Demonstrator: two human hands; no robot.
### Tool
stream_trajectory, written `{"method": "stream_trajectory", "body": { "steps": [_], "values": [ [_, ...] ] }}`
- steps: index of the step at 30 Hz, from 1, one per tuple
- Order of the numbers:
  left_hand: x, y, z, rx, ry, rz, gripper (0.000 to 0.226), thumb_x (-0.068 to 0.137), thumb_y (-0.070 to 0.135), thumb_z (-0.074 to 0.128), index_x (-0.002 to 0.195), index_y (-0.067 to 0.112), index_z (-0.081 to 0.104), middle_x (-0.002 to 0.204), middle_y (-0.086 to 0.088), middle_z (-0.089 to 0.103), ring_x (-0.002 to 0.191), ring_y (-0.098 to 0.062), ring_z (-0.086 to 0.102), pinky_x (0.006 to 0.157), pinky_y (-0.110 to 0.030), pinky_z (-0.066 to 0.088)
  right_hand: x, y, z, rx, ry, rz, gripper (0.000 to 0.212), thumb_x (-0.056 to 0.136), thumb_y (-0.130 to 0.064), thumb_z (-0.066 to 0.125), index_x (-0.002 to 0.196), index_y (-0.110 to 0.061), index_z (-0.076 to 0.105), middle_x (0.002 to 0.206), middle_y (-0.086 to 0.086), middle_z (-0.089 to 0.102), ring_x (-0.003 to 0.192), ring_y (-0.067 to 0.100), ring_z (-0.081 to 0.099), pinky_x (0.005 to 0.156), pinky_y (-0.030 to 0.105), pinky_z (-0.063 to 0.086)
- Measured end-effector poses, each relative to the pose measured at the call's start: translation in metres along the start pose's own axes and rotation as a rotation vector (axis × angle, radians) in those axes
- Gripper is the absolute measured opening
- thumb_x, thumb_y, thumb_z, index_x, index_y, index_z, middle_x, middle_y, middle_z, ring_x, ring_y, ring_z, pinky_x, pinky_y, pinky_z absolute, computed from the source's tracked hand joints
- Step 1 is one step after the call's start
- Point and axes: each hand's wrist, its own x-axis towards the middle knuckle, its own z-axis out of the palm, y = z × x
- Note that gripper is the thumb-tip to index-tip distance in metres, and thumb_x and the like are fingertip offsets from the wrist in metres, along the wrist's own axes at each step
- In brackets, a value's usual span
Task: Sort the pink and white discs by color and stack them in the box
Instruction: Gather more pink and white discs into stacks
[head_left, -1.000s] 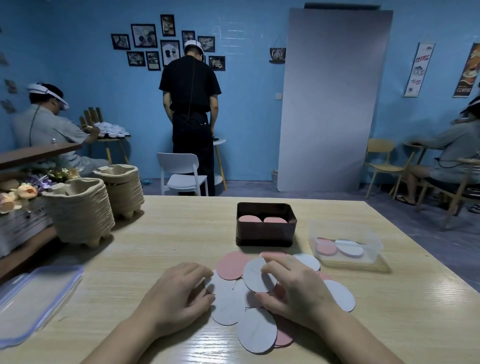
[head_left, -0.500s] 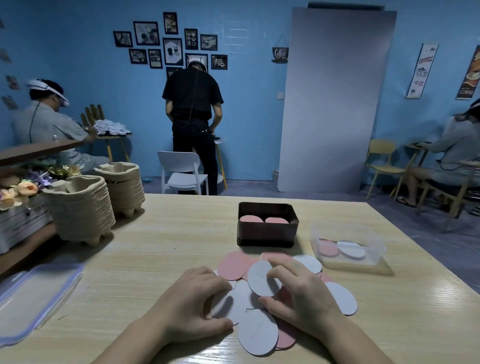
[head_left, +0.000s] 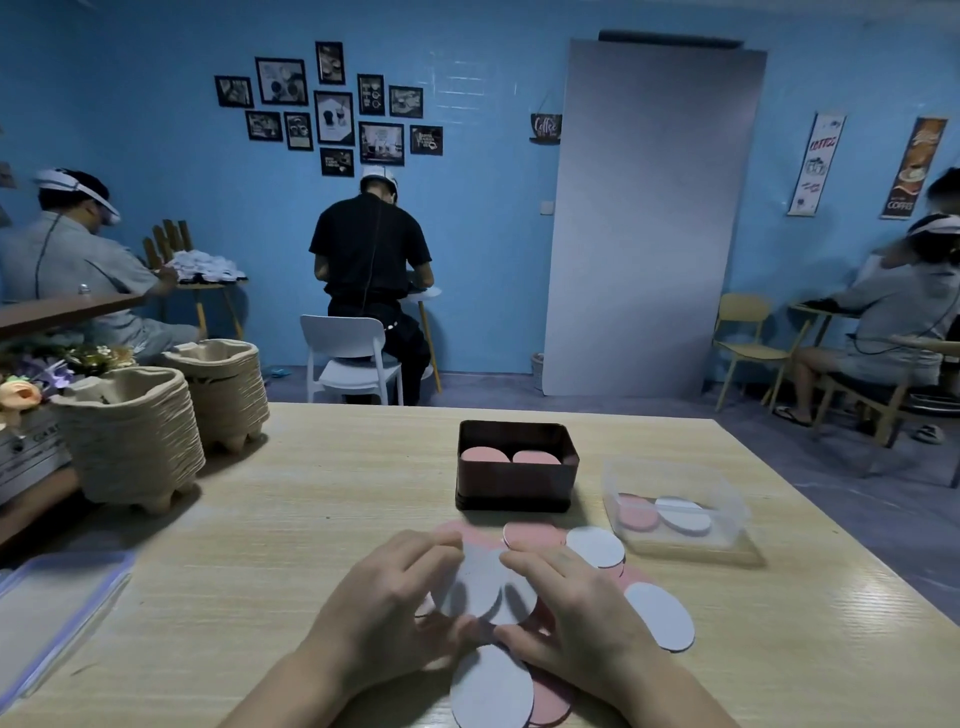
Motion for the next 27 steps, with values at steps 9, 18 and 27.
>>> {"method": "stream_trajectory", "body": {
  "steps": [9,18,27],
  "values": [
    [0.001,0.001,0.015,-0.062,-0.077,0.052,0.046,0.097,0.059,0.061,0.11,0.016,0.064,0.143,-0.001,0.058,0.121,-0.017,0.061,0.087,-0.025,0.054,0.0,0.003,0.006,0.008,0.001,-0.021,0.041,0.088,-0.062,0.066,0.093,-0.022,0.06,0.135,-0.002,0.062,0.114,0.018,0.061,0.086,0.027,0.053],
    [-0.002,0.003,0.01,-0.051,0.023,0.044,0.013,0.099,0.036,0.06,0.1,0.023,0.063,0.106,0.011,0.068,0.089,-0.014,0.065,0.065,-0.028,0.052,0.0,0.003,0.002,0.081,0.098,-0.015,0.037,0.082,-0.046,0.078,0.098,-0.016,0.063,0.13,0.002,0.063,0.117,0.019,0.061,0.087,0.035,0.054],
    [-0.001,0.005,0.01,-0.035,0.023,0.077,0.015,0.096,0.029,0.069,0.11,0.025,0.065,0.121,0.009,0.067,0.096,-0.015,0.065,0.07,-0.024,0.051,0.0,0.002,0.003,0.09,0.063,0.017,0.04,0.086,-0.057,0.072,0.101,-0.021,0.061,0.134,0.003,0.063,0.121,0.017,0.06,0.09,0.029,0.052]
  ]
}}
